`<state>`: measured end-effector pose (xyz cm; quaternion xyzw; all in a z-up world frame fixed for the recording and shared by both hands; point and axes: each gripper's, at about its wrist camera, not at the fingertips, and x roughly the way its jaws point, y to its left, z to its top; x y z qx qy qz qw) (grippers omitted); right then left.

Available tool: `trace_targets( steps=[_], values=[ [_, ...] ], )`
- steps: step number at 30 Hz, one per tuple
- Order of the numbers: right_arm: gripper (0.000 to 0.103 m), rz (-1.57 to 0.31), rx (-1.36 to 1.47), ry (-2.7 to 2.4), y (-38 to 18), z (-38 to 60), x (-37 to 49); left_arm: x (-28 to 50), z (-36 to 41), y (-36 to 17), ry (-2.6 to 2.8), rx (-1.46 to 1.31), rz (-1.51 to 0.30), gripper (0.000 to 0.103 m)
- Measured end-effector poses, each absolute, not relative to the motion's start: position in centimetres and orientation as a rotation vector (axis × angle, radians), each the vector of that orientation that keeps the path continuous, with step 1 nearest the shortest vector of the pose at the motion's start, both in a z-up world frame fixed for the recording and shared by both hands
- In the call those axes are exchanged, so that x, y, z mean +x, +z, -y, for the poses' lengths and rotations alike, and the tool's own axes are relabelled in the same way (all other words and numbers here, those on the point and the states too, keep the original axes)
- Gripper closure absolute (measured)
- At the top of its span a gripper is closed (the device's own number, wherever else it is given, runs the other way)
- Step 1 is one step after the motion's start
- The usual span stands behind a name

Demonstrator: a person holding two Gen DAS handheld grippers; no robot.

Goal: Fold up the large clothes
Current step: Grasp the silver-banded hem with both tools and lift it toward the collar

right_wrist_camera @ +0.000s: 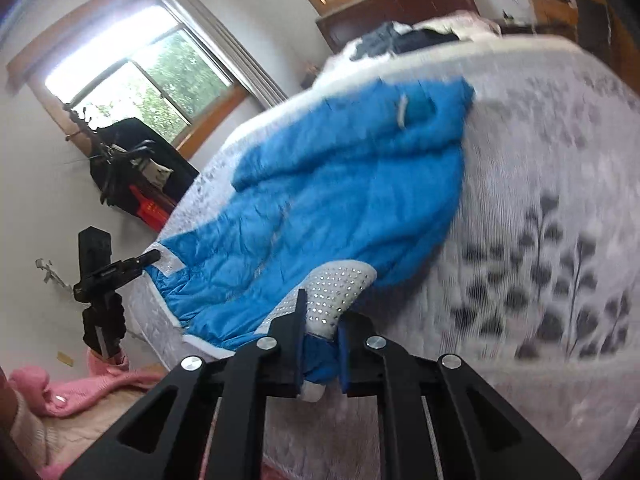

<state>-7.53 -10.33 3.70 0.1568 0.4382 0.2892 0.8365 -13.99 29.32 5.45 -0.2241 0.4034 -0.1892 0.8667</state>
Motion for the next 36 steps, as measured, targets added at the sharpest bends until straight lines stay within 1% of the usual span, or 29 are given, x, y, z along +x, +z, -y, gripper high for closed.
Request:
trace_targets(
  steps=[4, 8, 15, 20, 27, 31, 36],
  values=[
    [0.091, -0.894, 0.329, 0.622, 6.2, 10.2, -4.3, -11.3, -29.7, 7.5, -0.416, -0.455, -0.781, 0.09],
    [0.091, -0.888, 0.353, 0.632, 8.0, 10.3, 0.4, -7.0, -30.6, 8.9, -0.424, -0.472, -0.742, 0.09],
    [0.091, -0.946, 0.395, 0.607, 8.3, 9.8, 9.0, 2.3, -31.4, 8.6, -0.413, -0.527, -0.774, 0.09],
    [0.091, -1.017, 0.435, 0.565, 6.6, 9.8, 14.8, 9.1, -31.5, 6.2, -0.39, -0.569, -0.849, 0.089],
    [0.091, -1.127, 0.478, 0.468, 2.4, 10.1, 21.5, 15.9, -31.3, 2.0, -0.327, -0.597, -0.96, 0.089],
    [0.091, -1.187, 0.486, 0.42, -0.3, 9.9, 24.4, 18.7, -31.9, -0.5, -0.297, -0.621, -1.006, 0.088],
    [0.091, -1.203, 0.517, 0.419, -1.9, 10.1, 25.6, 19.7, -32.0, -1.1, -0.307, -0.622, -1.005, 0.086]
  ],
)
